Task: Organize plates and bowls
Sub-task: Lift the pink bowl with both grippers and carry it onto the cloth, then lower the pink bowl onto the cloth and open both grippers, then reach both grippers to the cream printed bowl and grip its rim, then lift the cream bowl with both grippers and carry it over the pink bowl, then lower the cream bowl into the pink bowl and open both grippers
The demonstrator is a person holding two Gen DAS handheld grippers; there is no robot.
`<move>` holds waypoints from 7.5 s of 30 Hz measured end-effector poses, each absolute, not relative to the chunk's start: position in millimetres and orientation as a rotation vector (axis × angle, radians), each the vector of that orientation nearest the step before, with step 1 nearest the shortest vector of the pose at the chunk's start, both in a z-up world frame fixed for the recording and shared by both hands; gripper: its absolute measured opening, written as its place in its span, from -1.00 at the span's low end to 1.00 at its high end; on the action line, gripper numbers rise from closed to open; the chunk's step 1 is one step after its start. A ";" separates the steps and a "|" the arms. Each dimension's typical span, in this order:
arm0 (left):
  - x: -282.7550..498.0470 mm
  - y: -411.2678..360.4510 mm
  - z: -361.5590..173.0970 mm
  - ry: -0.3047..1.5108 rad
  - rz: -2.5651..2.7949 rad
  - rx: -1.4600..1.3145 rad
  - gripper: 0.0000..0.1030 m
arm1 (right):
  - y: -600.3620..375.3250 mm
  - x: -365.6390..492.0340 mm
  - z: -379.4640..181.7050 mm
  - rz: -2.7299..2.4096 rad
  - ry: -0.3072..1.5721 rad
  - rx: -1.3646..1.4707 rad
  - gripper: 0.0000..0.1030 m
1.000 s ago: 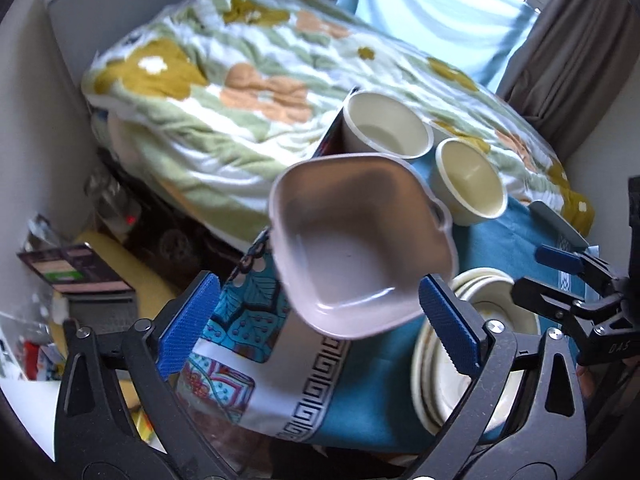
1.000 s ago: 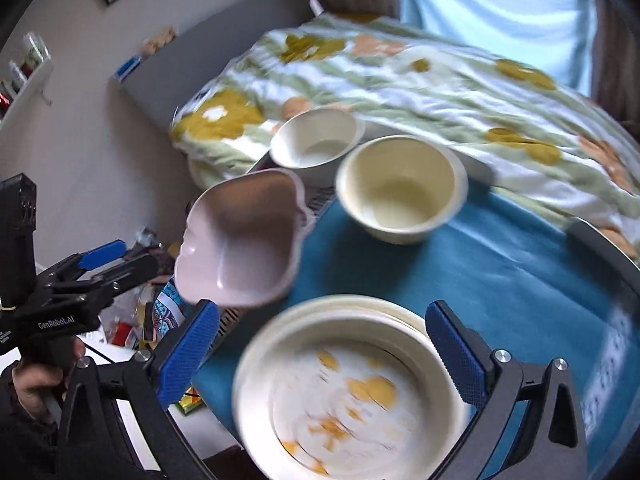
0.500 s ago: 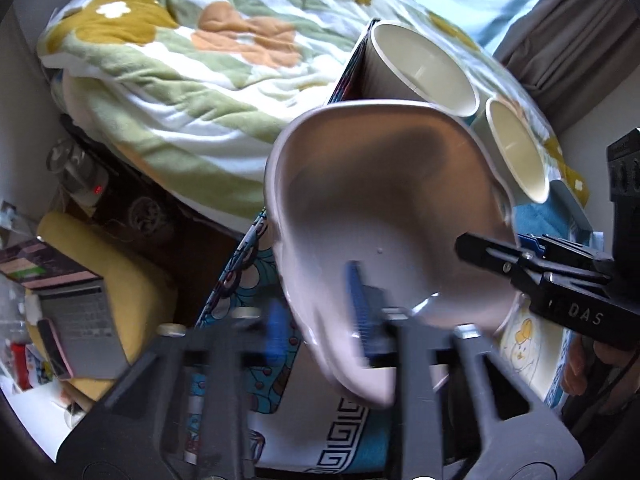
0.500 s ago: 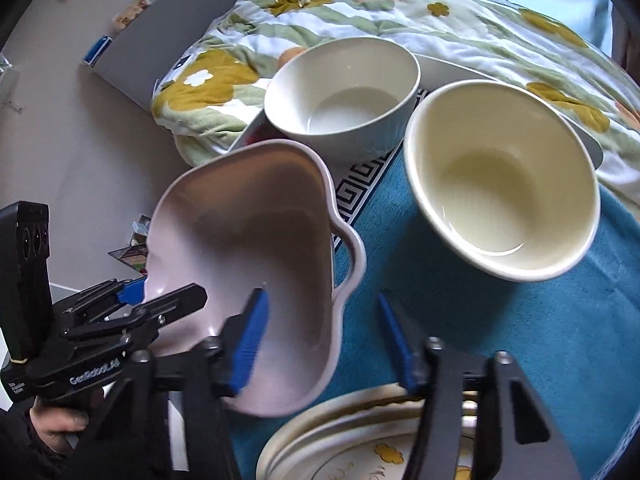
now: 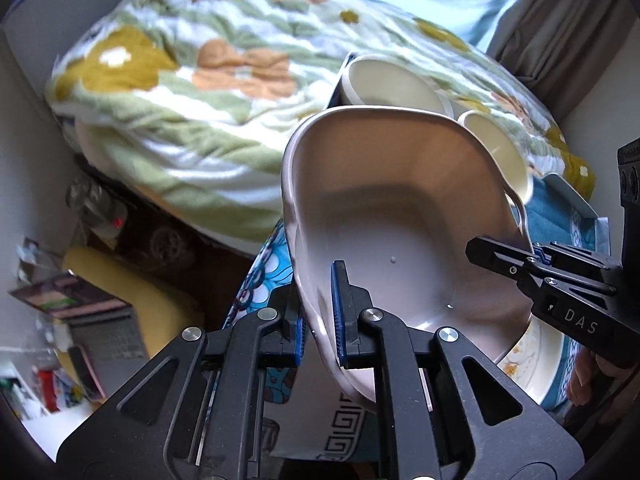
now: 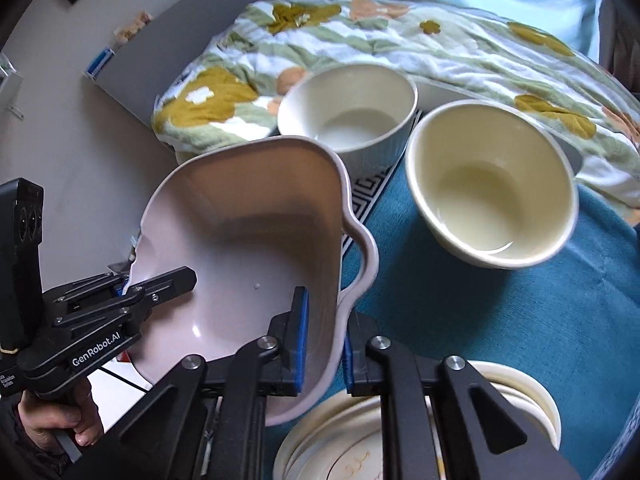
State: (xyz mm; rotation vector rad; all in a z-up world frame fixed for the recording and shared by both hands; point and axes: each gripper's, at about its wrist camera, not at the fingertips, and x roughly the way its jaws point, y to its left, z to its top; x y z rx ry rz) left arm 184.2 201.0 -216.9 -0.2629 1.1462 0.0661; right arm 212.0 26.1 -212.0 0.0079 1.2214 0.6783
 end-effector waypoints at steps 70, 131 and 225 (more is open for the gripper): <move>162.5 -232.2 -254.3 1.154 -0.410 0.019 0.32 | -401.5 91.0 -229.4 0.155 1.071 0.285 -0.26; 338.5 103.4 -265.6 1.244 -0.097 -0.408 -0.55 | -84.7 328.4 -230.9 0.390 1.326 0.180 -0.16; 211.5 -266.5 -241.1 1.328 -0.572 0.202 -0.81 | -394.5 110.5 -227.7 -0.063 1.281 0.509 -0.75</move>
